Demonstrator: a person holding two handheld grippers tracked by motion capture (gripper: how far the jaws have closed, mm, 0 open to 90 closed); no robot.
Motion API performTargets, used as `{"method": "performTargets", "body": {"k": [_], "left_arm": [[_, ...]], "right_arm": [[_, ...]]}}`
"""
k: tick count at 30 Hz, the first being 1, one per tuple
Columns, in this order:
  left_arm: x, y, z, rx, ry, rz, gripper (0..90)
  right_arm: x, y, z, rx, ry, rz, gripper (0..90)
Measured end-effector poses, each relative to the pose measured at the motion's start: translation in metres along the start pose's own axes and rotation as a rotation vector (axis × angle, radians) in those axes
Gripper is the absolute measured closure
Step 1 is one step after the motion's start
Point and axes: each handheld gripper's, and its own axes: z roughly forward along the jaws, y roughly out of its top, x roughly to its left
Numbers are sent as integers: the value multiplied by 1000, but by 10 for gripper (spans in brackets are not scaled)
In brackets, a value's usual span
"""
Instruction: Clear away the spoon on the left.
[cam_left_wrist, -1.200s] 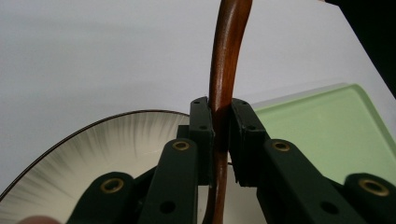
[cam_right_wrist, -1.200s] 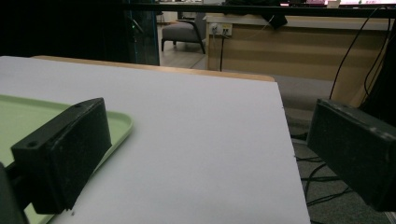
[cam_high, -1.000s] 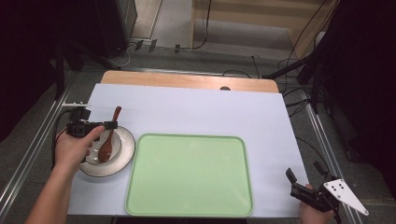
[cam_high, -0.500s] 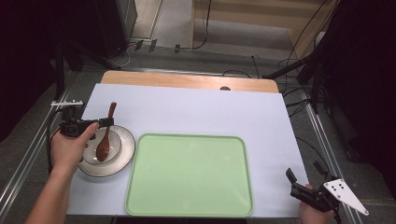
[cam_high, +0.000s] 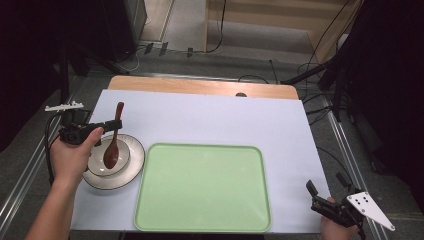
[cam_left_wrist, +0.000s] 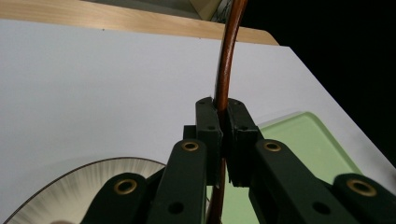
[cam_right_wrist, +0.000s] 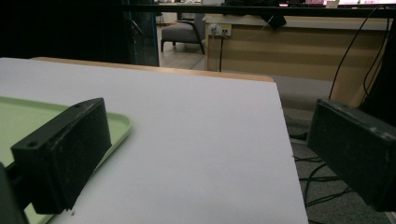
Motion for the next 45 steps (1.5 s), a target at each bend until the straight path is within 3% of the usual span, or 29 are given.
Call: {"method": "performTargets", "body": {"k": [10, 24, 45], "left_arm": [[-20, -2, 0, -21, -47, 7, 858], [-47, -22, 21, 4, -106, 9, 857], [-56, -55, 38, 32, -152, -36, 857]], "right_arm": [[0, 0, 1, 4, 2, -2, 0], [0, 0, 0, -4, 4, 1, 0], [1, 1, 0, -4, 9, -1, 0]]}}
